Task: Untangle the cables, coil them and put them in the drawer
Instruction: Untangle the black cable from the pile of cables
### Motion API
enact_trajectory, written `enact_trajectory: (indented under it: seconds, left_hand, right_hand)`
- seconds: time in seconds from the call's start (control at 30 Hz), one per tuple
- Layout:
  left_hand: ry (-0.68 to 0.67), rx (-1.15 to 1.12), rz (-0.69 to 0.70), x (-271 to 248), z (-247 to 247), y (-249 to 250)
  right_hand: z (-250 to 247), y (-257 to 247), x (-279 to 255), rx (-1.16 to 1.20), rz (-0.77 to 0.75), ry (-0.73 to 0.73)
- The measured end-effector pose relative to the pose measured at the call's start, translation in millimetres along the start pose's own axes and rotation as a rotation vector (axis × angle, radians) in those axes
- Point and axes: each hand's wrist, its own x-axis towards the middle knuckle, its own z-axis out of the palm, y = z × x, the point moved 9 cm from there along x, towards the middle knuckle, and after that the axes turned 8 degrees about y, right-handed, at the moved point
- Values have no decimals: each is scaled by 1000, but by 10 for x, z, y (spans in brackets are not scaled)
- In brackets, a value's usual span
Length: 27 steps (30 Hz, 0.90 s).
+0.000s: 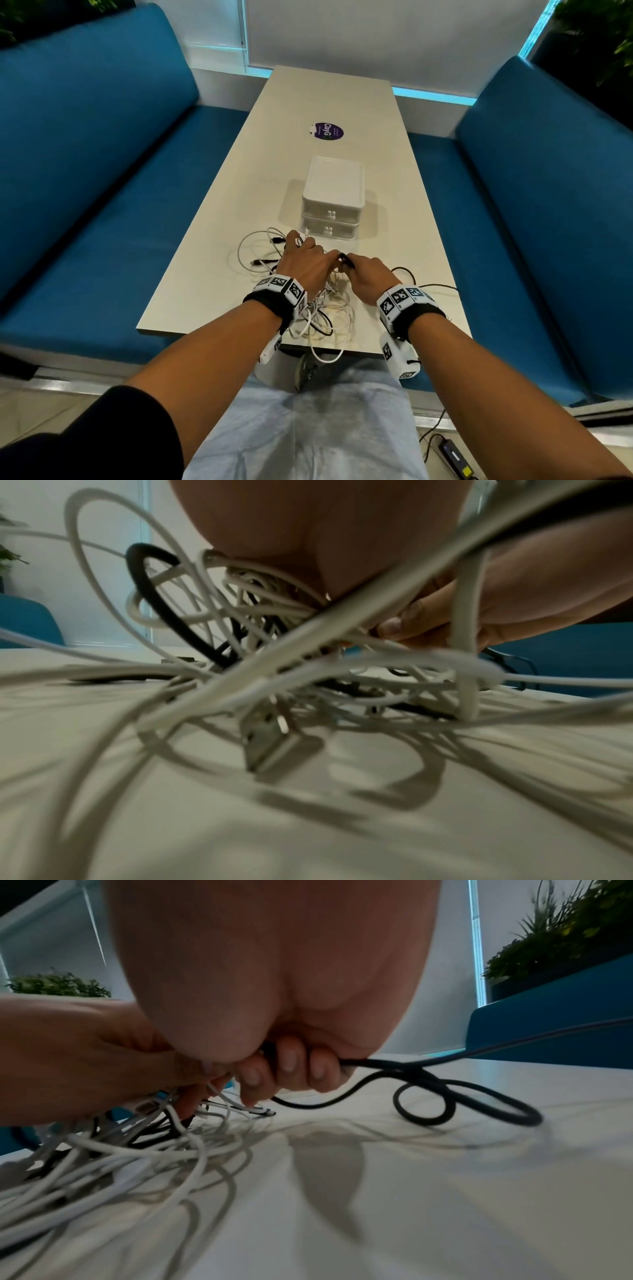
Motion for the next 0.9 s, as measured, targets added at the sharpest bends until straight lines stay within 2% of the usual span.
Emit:
enact_trajectory:
  seconds: [0.23, 0.5, 0.67, 0.8, 0.9]
  left_hand:
    - [34, -39, 18, 9, -12, -32]
    - [-11, -28, -62, 24, -51, -47]
    - [4, -49, -111, 107, -137, -82]
    - [2, -256, -121, 79, -82, -118]
    - [73, -491, -154, 30, -115, -230]
  right_hand:
    - [-179, 114, -34, -181, 15, 9]
    - [-360, 271, -36, -190, 58, -3]
    - [-431, 310, -77, -290, 80, 33]
    - [-419, 297, -74, -284, 93, 44]
    - [-394, 273, -61, -227, 101, 42]
